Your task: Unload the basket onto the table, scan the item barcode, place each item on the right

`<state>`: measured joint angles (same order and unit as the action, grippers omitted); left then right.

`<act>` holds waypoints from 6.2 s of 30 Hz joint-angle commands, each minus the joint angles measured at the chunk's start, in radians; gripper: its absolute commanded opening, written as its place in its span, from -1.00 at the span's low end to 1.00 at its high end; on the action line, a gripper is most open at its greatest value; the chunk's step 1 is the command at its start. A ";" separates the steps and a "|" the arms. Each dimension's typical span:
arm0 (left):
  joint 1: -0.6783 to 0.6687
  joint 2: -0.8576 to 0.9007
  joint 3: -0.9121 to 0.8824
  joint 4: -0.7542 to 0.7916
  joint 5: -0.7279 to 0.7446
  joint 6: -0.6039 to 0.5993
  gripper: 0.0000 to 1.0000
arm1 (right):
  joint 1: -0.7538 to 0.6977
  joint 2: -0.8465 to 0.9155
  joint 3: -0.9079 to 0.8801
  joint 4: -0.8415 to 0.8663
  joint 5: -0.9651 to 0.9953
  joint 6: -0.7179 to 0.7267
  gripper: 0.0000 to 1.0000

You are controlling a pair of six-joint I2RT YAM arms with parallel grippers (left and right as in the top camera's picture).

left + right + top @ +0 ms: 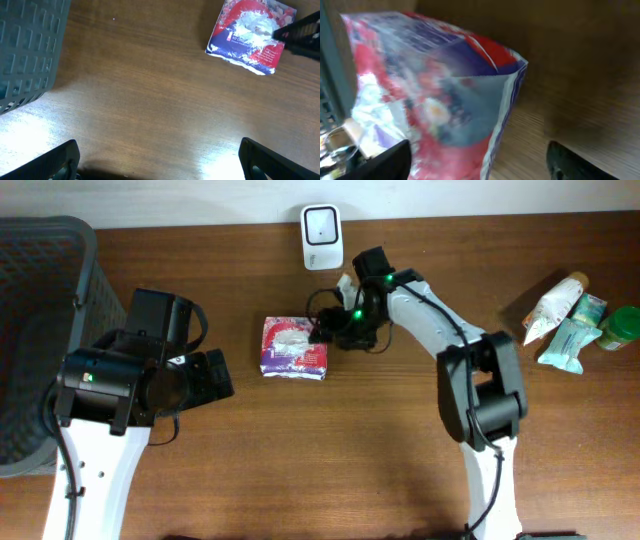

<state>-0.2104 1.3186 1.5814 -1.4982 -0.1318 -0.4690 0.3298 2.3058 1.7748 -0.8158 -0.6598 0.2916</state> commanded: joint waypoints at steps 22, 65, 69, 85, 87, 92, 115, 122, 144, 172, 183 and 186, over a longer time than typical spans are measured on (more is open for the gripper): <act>-0.003 -0.004 0.003 0.002 -0.008 -0.009 0.99 | 0.005 -0.241 0.118 -0.637 1.174 0.274 -0.92; -0.003 -0.004 0.003 0.002 -0.007 -0.010 0.98 | -0.211 -0.173 -0.417 0.116 -0.240 -0.336 -0.14; -0.003 -0.004 0.003 0.002 -0.007 -0.009 0.98 | -0.208 -0.235 -0.301 0.067 -0.242 -0.282 -0.65; -0.003 -0.004 0.003 0.002 -0.007 -0.009 0.98 | 0.000 -0.319 -0.359 0.150 0.247 0.135 0.97; -0.003 -0.004 0.003 0.002 -0.007 -0.010 0.98 | -0.060 -0.319 -0.342 0.155 0.242 0.098 0.97; -0.003 -0.004 0.003 0.002 -0.007 -0.009 0.98 | -0.155 -0.319 -0.348 0.170 0.117 -0.019 0.97; -0.003 -0.004 0.003 0.002 -0.007 -0.010 0.98 | -0.152 -0.241 -0.303 0.436 -0.336 0.038 -0.92; -0.003 -0.004 0.003 0.002 -0.007 -0.010 0.99 | -0.034 -0.335 -0.256 0.458 -0.113 -0.078 -0.92; -0.003 -0.004 0.003 0.002 -0.007 -0.010 0.98 | -0.174 -0.568 -0.254 0.282 -0.161 0.100 -0.92; -0.003 -0.004 0.003 0.002 -0.007 -0.010 0.98 | -0.157 -0.566 -0.254 0.255 -0.233 0.026 -0.92; -0.003 -0.004 0.003 0.002 -0.007 -0.010 0.98 | -0.151 -0.566 -0.254 0.255 -0.229 0.001 -0.92; -0.003 -0.004 0.003 0.002 -0.007 -0.010 0.98 | -0.151 -0.566 -0.254 0.255 -0.222 0.001 -0.92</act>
<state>-0.2104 1.3186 1.5810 -1.4982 -0.1318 -0.4690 0.1699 1.7710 1.5105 -0.5648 -0.8581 0.3058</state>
